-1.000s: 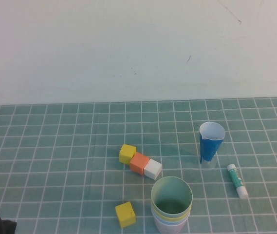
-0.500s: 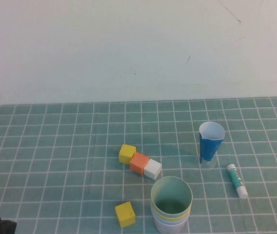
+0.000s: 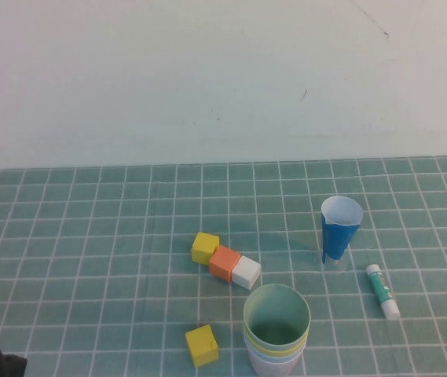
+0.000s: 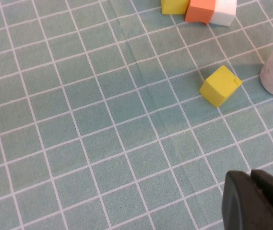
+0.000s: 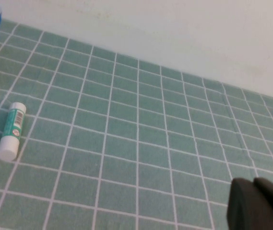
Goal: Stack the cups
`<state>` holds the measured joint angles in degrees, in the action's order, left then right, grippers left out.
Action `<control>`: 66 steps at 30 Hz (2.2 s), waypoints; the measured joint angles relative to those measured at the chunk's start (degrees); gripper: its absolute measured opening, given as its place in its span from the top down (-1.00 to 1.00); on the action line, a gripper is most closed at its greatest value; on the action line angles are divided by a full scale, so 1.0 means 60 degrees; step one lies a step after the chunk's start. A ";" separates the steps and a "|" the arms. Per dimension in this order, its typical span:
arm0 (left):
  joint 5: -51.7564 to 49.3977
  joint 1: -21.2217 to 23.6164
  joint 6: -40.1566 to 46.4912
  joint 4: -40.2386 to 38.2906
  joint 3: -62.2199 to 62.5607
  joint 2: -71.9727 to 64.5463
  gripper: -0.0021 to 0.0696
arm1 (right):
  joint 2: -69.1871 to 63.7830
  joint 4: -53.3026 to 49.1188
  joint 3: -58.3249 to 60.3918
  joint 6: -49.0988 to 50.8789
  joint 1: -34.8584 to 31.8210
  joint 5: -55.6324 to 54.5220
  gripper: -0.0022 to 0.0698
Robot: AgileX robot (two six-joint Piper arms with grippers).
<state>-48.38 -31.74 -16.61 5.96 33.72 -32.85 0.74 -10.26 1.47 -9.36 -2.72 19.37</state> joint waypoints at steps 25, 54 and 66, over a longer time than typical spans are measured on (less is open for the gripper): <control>0.4696 0.3973 -0.0815 0.1130 -0.3702 0.4274 0.95 | 0.0000 -0.0014 0.0000 -0.0015 0.0000 0.0014 0.95; 0.5141 0.5234 0.2075 -0.1502 -0.5796 0.5595 0.95 | 0.0000 -0.0020 0.0000 -0.0015 0.0000 0.0036 0.95; 0.5126 0.5234 0.2162 -0.1563 -0.5796 0.5595 0.95 | 0.0000 -0.0020 0.0000 -0.0015 0.0000 0.0036 0.95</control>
